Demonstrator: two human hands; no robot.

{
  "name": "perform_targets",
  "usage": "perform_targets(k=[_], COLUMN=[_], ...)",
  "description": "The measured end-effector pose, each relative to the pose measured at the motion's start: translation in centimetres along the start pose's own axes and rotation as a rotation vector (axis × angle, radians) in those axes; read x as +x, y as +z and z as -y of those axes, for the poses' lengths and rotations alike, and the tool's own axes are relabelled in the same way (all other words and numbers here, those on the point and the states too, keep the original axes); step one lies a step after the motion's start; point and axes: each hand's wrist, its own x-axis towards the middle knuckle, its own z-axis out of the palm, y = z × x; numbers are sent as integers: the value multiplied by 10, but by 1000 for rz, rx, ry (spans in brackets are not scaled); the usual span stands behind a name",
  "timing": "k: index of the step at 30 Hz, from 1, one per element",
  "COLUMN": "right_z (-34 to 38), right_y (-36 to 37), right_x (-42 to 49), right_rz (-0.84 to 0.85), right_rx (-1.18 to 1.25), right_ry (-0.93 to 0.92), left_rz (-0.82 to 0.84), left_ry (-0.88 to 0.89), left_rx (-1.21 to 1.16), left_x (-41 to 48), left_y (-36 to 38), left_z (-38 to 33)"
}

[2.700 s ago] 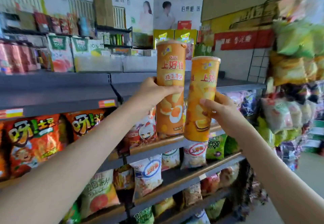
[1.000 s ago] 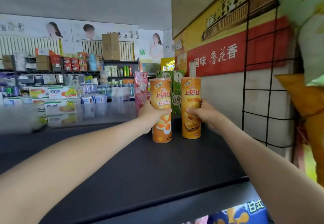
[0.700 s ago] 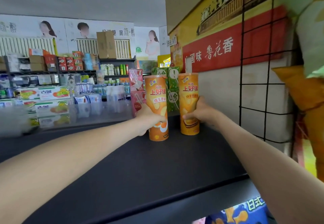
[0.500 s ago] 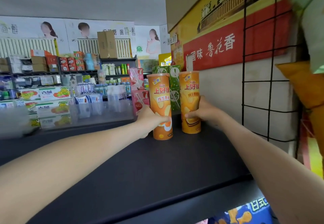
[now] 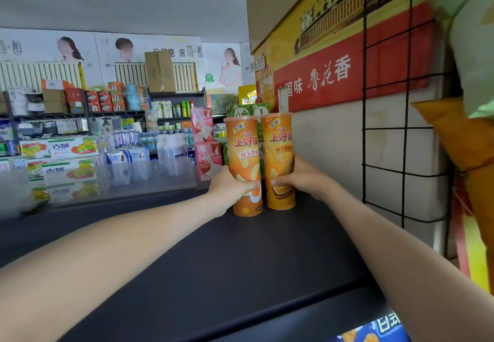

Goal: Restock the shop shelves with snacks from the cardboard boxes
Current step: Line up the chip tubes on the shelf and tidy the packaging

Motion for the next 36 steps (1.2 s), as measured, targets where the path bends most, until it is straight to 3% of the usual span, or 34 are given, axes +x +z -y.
perform_targets(k=[15,19,24,27,29,33,36], right_z=[3,14,39,56,72,103,115], right_y=[-2,4,18,31,40,63,83], right_x=[-8,-23,-71,-104,-129,-194,-244], right_rz=[-6,-97,-350,-391,-344,-194,-101], right_rx=[12,-9,-84,-69,16,452,578], right_ry=[69,119,142,95,48,-63,-154], left_rz=[79,96,63,76,76,0,-23], left_ry=[-55,-123,-203,-196,-168,-66,-53], left_rx=[-33,-67,-101,-101,-105,-228,-354], left_x=[1,-3,-23,-56,-88,-168,-242], left_y=[-1,1,-2,-15,-28,-56,-73], left_z=[-2,-4,-17,-26,-33,-52,-65])
